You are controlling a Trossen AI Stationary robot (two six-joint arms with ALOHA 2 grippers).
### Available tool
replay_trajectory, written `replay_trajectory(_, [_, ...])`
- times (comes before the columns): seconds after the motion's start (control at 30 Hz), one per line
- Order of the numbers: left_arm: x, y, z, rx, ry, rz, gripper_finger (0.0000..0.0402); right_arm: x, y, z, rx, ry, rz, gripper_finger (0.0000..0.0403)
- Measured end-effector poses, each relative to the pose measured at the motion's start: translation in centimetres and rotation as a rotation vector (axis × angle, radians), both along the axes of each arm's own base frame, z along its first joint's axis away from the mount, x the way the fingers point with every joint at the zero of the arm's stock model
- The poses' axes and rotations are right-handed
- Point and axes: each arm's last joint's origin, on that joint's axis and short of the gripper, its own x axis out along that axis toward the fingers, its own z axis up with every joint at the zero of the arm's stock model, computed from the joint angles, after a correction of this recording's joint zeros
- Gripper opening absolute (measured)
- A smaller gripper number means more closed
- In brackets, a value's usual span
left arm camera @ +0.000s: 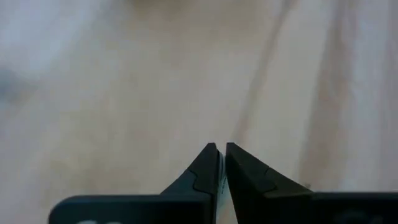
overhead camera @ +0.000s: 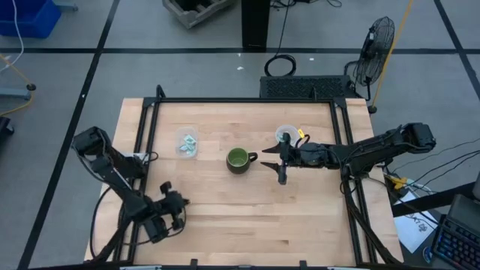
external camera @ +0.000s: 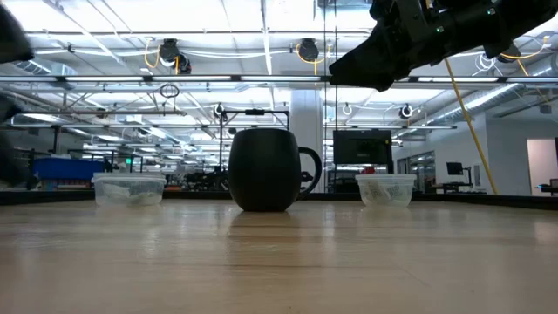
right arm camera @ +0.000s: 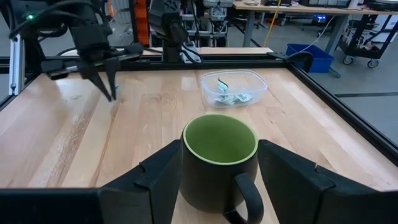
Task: Pick and place items into bin
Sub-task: Put the green stevia packet into the left transparent bin
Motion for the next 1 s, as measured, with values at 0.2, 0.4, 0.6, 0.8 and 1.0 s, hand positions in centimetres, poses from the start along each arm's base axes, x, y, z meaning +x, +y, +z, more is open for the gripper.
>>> replay_trajectory(0.2, [1.5,3.5,1.3,0.209,-0.019,0.099,0.0034,0.0,0.0,0.0,0.001,0.0,-0.001,0.0201])
replay_trajectory(0.4, [2.1,8.2,3.8,0.23,-0.107,0.403,0.0034,0.0,0.0,0.0,0.0,0.0,-0.001,0.0201])
replay_trajectory(0.6, [2.3,12.7,5.7,0.25,-0.066,0.587,0.0035,0.0,0.0,0.0,0.002,0.0,-0.001,0.0201])
replay_trajectory(0.8, [2.7,16.1,6.9,0.273,0.005,0.63,0.0035,0.0,0.0,0.0,0.002,0.0,-0.002,0.0201])
replay_trajectory(1.0, [3.7,19.0,7.3,0.223,0.008,0.684,0.0035,0.0,0.0,0.0,0.002,0.0,-0.002,0.0201])
